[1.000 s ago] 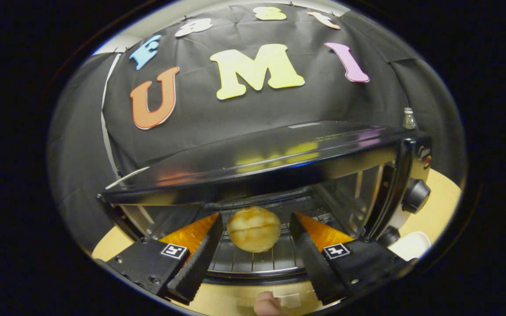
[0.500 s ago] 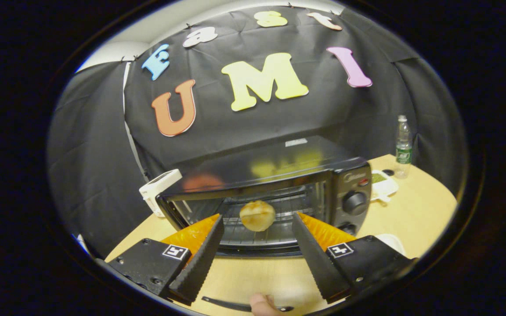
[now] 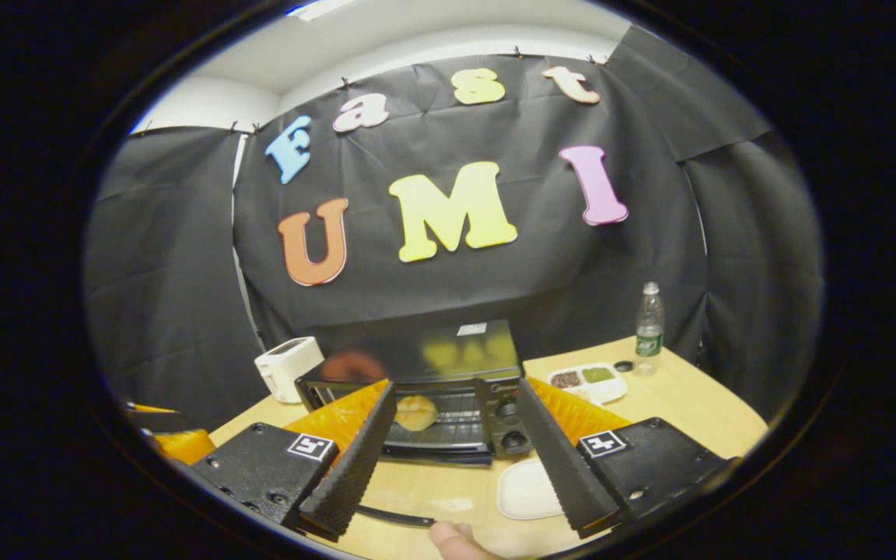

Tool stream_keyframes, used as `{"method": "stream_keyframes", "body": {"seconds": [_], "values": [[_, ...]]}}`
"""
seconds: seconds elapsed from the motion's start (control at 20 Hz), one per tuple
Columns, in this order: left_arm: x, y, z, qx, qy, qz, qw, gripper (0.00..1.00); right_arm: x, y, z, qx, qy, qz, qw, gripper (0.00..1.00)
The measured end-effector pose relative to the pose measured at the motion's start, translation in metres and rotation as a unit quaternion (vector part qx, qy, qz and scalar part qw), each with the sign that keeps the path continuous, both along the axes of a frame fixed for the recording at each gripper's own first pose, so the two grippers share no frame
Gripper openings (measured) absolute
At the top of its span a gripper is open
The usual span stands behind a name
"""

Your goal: Open the electric oven with the left hand, put the food in, and close the electric oven.

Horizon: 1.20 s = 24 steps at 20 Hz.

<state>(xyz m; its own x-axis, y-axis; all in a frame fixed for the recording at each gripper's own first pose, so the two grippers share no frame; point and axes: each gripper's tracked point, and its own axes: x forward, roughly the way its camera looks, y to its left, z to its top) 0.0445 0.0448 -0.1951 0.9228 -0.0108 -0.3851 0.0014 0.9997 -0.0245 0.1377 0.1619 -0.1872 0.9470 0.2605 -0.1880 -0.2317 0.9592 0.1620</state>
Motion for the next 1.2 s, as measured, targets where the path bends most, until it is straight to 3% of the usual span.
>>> {"method": "stream_keyframes", "body": {"seconds": [0.05, 0.1, 0.5, 0.7, 0.95, 1.2], "values": [[0.002, -0.004, -0.009, 0.0, 0.009, -0.003, 1.0, 0.96, -0.003, -0.011, 0.009, -0.003, -0.006, -0.003, 1.0, 1.0], [0.003, -0.012, -0.019, -0.001, 0.022, -0.007, 1.0, 0.96, -0.004, -0.023, 0.016, -0.009, -0.009, -0.008, 1.0, 0.92], [-0.001, -0.07, -0.11, -0.026, 0.13, -0.05, 0.99, 0.96, -0.027, -0.123, 0.092, -0.034, -0.079, -0.079, 0.993, 0.92], [-0.006, -0.095, -0.142, -0.047, 0.174, -0.065, 0.981, 0.96, -0.041, -0.148, 0.101, -0.024, -0.079, -0.08, 0.993, 0.93], [-0.008, -0.11, -0.17, -0.019, 0.201, -0.078, 0.976, 0.95, -0.055, -0.183, 0.114, -0.015, -0.088, -0.1, 0.991, 0.92], [-0.001, -0.121, -0.186, -0.024, 0.219, -0.078, 0.972, 0.95, -0.061, -0.194, 0.114, -0.02, -0.096, -0.105, 0.99, 0.93]]}}
